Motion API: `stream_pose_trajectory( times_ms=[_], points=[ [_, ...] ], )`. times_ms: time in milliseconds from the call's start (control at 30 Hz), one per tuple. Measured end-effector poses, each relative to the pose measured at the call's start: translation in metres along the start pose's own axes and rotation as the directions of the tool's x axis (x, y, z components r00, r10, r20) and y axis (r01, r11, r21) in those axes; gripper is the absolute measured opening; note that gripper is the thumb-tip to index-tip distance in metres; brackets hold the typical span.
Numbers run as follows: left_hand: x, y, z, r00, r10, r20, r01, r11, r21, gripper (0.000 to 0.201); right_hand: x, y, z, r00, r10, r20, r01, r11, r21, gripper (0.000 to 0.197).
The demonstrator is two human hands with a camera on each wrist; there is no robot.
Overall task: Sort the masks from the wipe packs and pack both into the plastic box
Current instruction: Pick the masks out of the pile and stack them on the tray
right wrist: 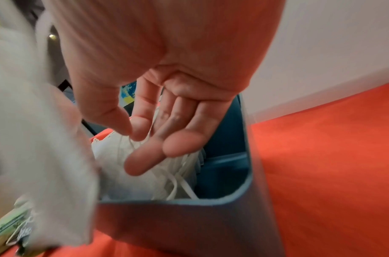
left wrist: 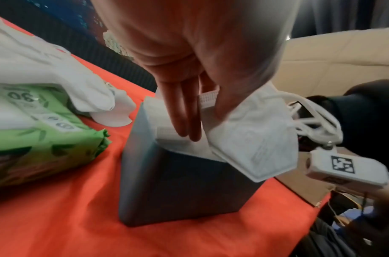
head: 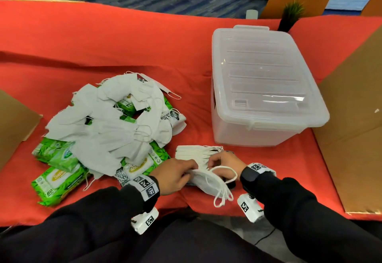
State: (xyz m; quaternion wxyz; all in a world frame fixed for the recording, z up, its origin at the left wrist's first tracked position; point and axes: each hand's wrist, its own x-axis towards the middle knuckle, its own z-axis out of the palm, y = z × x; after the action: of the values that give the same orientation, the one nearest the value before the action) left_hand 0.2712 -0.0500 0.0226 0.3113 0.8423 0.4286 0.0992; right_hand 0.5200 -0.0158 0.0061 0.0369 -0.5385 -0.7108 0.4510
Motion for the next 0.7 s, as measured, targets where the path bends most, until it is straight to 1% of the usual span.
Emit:
stream_pose_trajectory(
  times_ms=[100,200,233,300,400,433,533,633,700],
  points=[
    [0.003,-0.007,0.007,0.999,-0.048,-0.011,0.049,0.998,0.029,0.014,0.003,0.008,-0.005,1.000,0.003,-0.014,-0.003,0.998,0.063,0.004],
    [0.000,-0.014,0.009,0.994,-0.086,-0.065,0.088,0.996,0.029,0.015,0.000,0.009,-0.006,0.998,0.055,-0.014,-0.052,0.983,0.176,0.002],
    [-0.001,-0.015,0.009,0.993,-0.086,-0.086,0.089,0.996,0.027,0.013,-0.001,0.010,-0.004,0.998,0.061,-0.016,-0.056,0.979,0.195,0.006],
    [-0.005,-0.015,0.010,0.990,-0.075,-0.123,0.078,0.997,0.023,0.012,0.001,0.015,0.000,0.998,0.064,-0.022,-0.057,0.969,0.239,0.022],
    [-0.008,-0.013,0.012,0.985,-0.036,-0.167,0.044,0.998,0.046,0.014,0.005,0.018,0.004,0.997,0.068,-0.037,-0.053,0.952,0.300,0.029],
    [-0.008,-0.014,0.012,0.985,-0.025,-0.168,0.035,0.998,0.061,0.015,0.006,0.018,0.005,0.997,0.066,-0.038,-0.050,0.947,0.316,0.029],
    [-0.008,-0.017,0.013,0.988,0.011,-0.156,0.008,0.992,0.122,0.015,0.006,0.017,0.006,0.998,0.050,-0.041,-0.032,0.929,0.369,0.019],
    [-0.009,-0.020,0.010,0.980,0.021,-0.198,0.011,0.987,0.163,0.015,0.005,0.015,0.004,0.996,0.046,-0.072,-0.013,0.915,0.403,0.015],
    [-0.011,-0.018,0.009,0.974,0.003,-0.228,0.030,0.990,0.141,0.015,0.004,0.012,0.002,0.994,0.083,-0.066,-0.044,0.887,0.460,0.014]
  ],
)
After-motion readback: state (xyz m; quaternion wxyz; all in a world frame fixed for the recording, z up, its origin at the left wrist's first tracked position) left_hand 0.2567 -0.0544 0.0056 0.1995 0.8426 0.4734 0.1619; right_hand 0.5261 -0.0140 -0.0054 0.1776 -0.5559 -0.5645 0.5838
